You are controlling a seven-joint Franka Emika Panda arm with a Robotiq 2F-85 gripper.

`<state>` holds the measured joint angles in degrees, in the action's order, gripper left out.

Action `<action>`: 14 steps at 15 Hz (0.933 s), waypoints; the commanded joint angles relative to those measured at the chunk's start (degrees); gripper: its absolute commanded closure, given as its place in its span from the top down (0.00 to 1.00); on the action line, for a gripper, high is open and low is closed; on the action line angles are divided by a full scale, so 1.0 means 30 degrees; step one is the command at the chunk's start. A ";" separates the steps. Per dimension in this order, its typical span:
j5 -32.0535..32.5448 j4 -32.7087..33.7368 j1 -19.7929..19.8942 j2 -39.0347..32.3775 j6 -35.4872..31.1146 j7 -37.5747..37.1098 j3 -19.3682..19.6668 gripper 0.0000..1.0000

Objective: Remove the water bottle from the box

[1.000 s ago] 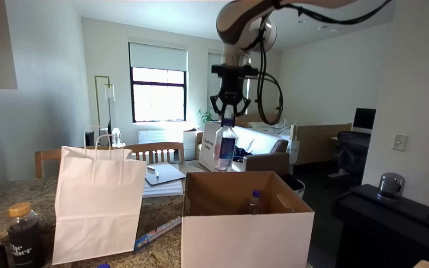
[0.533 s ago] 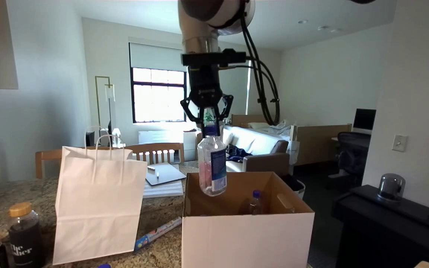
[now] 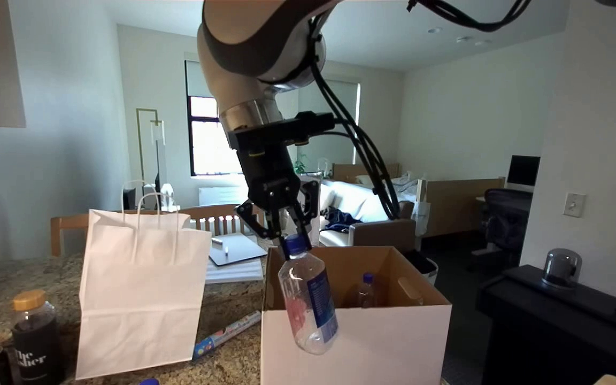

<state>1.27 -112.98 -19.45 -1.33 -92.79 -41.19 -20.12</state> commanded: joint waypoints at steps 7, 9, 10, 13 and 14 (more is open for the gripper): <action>-0.3488 -0.1036 -0.0642 -0.2219 -0.2984 0.6229 -0.0151 0.12; -0.4278 -0.0953 -0.0634 -0.3226 -0.3957 0.7170 -0.0064 0.12; -0.4546 -0.0824 -0.0653 -0.3818 -0.4329 0.7426 -0.0001 0.12; -0.4585 -0.0568 -0.0792 -0.5458 -0.5210 0.7664 0.0248 0.11; -0.4498 -0.0592 -0.0820 -0.5867 -0.5589 0.7730 0.0330 0.11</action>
<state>-10.95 -115.29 -21.60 -15.39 -107.00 -20.33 -19.92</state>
